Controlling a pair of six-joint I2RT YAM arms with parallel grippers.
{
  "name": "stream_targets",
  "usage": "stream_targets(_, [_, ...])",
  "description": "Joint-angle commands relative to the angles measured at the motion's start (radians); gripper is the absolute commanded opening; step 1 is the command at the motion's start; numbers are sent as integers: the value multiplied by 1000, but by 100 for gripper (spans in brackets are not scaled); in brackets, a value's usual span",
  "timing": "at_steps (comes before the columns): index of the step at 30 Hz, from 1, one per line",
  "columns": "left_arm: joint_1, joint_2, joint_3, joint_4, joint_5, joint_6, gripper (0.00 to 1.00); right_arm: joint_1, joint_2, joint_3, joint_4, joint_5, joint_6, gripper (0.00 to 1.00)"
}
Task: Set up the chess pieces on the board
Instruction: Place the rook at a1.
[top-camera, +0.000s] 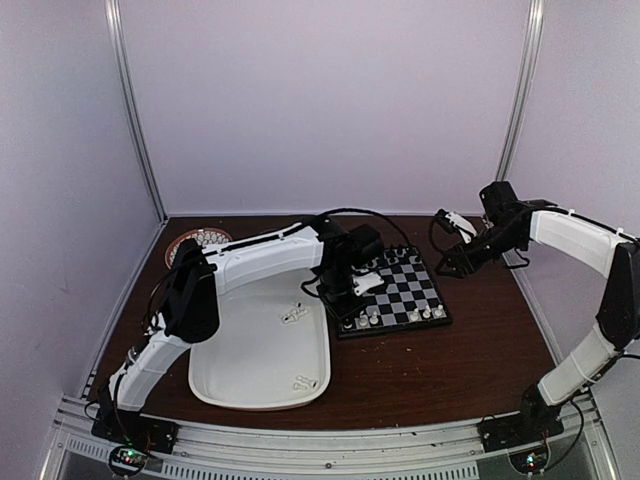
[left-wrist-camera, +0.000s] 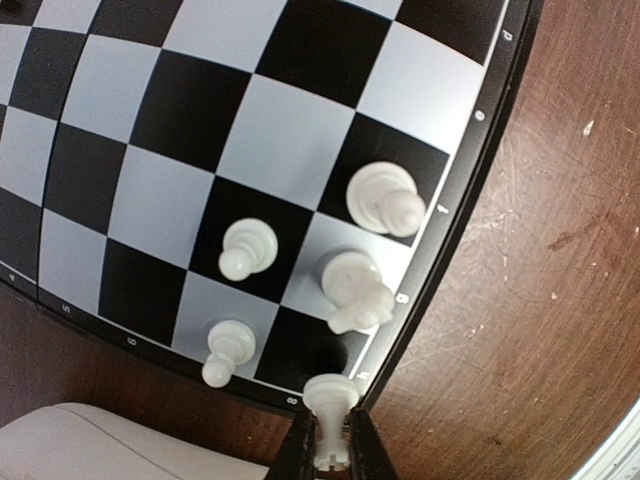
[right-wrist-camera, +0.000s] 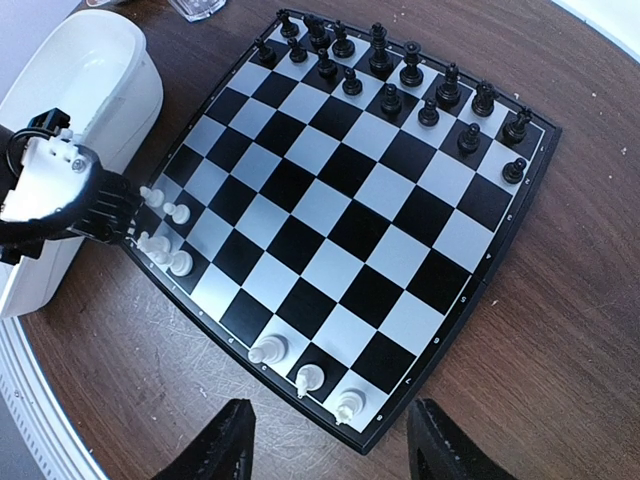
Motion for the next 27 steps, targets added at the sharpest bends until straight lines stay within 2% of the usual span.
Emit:
stream_targets(1, [-2,28,28,37,-28,9,5,-5,8,-4,-6,-14,-2,56])
stream_targets(11, [0,38,27,44,-38,16,5,-5,10,-4,-6,-17,1,56])
stream_targets(20, [0,33,26,30,-28,23,21,-5,19,-3,-8,-23,-1,56])
stream_targets(27, [-1,24,33,30,-33,25,25,-5,24,-1,-11,-28,-2,56])
